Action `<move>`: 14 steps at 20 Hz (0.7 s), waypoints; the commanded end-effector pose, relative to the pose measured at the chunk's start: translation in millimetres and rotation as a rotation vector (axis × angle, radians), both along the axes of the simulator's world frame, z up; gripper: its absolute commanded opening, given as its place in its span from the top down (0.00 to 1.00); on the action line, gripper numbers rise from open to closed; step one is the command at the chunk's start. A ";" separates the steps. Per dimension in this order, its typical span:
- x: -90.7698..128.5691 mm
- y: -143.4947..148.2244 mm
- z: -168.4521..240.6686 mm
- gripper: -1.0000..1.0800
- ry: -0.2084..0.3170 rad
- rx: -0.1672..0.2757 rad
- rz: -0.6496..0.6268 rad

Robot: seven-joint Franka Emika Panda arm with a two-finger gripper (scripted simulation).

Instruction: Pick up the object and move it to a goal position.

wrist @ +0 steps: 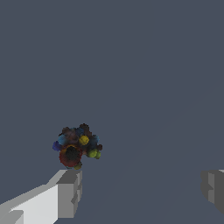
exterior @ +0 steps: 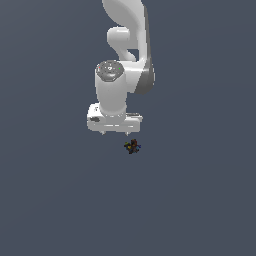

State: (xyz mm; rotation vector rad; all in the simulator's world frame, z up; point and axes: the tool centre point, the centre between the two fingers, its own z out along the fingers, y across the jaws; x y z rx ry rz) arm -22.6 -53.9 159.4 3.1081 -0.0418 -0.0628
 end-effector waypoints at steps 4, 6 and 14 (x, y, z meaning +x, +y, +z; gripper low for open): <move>-1.6 9.0 -10.7 0.04 -0.002 0.004 0.074; -2.6 14.0 -16.4 0.04 -0.003 0.006 0.114; -10.1 43.2 -47.4 0.04 -0.013 0.021 0.345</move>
